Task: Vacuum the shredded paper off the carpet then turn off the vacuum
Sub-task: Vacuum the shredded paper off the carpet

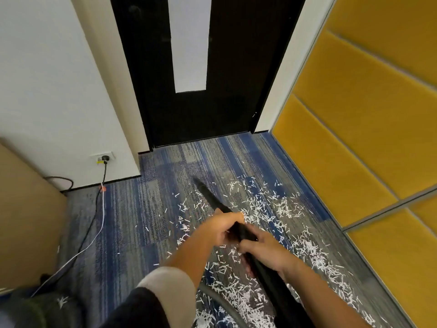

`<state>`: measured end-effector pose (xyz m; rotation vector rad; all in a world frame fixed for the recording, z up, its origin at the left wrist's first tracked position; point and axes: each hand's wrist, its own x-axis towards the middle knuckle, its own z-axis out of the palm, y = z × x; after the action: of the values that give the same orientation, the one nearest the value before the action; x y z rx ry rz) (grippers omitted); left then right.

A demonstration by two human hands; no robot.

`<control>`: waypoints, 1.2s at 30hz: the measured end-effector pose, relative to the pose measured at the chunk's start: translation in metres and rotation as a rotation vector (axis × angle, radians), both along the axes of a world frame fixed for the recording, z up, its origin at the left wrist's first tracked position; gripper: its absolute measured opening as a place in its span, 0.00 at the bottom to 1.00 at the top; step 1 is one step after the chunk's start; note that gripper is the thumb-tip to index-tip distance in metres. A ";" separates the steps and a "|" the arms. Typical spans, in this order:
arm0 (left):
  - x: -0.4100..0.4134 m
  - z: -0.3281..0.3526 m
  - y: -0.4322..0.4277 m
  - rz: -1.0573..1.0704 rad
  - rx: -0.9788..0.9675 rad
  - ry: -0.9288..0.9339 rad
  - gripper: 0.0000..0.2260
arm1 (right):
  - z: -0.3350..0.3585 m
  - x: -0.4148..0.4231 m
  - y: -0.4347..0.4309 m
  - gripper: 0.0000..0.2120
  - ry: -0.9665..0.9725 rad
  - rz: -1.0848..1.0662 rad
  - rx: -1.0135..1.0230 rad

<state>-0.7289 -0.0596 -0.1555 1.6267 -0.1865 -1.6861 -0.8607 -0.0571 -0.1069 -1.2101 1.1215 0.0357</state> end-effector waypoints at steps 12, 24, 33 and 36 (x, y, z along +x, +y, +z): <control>-0.038 -0.010 0.035 0.066 0.173 -0.141 0.29 | 0.014 -0.044 0.026 0.25 0.052 0.299 0.126; -0.055 -0.010 0.051 0.116 0.115 -0.135 0.17 | 0.018 -0.049 0.026 0.17 0.108 0.321 0.187; -0.065 -0.011 0.064 0.192 0.093 0.079 0.10 | -0.011 -0.022 0.011 0.19 0.257 0.345 0.059; -0.046 -0.019 0.063 0.213 0.134 0.039 0.12 | -0.015 -0.020 0.014 0.18 0.277 0.395 0.072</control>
<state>-0.7753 0.0036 -0.1750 1.6455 0.1177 -1.5934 -0.8807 -0.0435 -0.1223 -1.3743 1.0904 0.5545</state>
